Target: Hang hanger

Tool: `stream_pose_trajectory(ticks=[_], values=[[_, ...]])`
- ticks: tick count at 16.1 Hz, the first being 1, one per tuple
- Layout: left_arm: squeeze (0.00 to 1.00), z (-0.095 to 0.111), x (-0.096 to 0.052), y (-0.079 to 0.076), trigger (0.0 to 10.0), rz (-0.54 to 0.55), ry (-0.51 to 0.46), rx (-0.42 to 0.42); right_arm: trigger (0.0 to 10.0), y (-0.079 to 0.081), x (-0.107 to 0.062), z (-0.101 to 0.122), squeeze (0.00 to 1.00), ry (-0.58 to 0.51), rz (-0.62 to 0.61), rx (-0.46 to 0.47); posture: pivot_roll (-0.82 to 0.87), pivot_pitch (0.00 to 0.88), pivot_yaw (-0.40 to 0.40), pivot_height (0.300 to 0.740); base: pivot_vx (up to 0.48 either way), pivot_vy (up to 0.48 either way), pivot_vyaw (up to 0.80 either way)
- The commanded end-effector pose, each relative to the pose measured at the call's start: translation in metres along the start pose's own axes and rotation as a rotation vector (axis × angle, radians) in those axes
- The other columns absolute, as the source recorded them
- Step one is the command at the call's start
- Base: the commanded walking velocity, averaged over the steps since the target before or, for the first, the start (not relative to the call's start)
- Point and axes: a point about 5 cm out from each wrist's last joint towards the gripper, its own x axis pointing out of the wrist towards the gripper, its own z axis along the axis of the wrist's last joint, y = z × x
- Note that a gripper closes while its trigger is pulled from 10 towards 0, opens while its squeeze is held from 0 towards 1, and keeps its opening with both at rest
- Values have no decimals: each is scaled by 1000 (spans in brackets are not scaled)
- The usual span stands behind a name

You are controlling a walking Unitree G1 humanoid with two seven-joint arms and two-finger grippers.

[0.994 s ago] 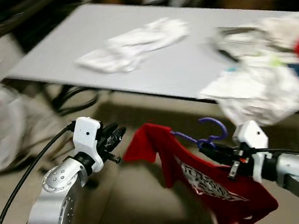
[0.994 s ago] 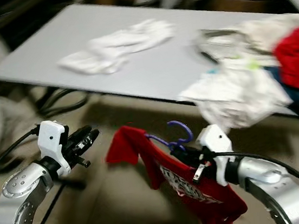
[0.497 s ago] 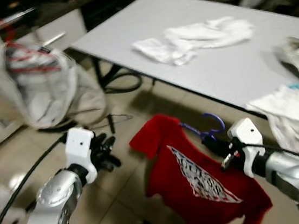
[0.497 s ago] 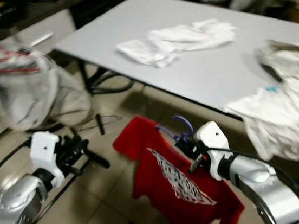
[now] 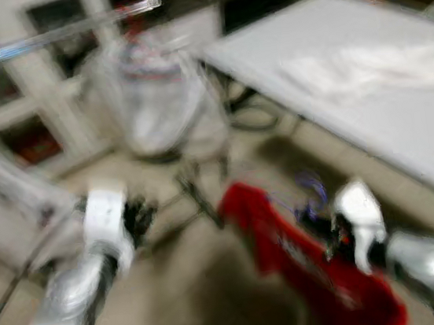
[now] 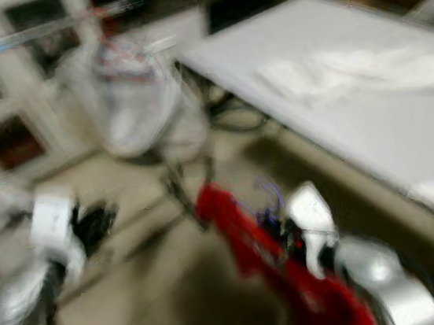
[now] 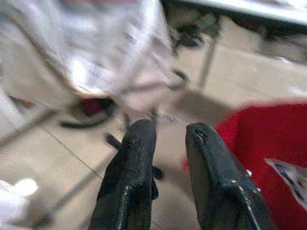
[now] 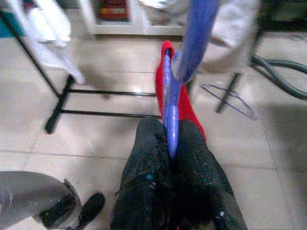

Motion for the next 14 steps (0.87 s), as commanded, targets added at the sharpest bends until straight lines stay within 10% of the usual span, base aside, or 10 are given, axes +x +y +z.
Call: stream_pose_trajectory(ticks=[1, 11, 14], values=[[0, -3, 7, -1, 10000, -14, 23, -21, 10000, -13, -10, 11, 0, -68, -90, 14, -16, 0, 24, 740, 0, 0, 800], [0, 3, 36, -24, 10000, -65, -55, 18, 10000, -30, -4, 9, 0, -92, -390, 256, -80, 0, 53, 740, 25, 0, 640], [0, 0, 30, -21, 10000, -48, -55, 10, 10000, -26, 3, 25, 0, -159, -415, 147, -56, 0, 34, 740, 313, 0, 0]])
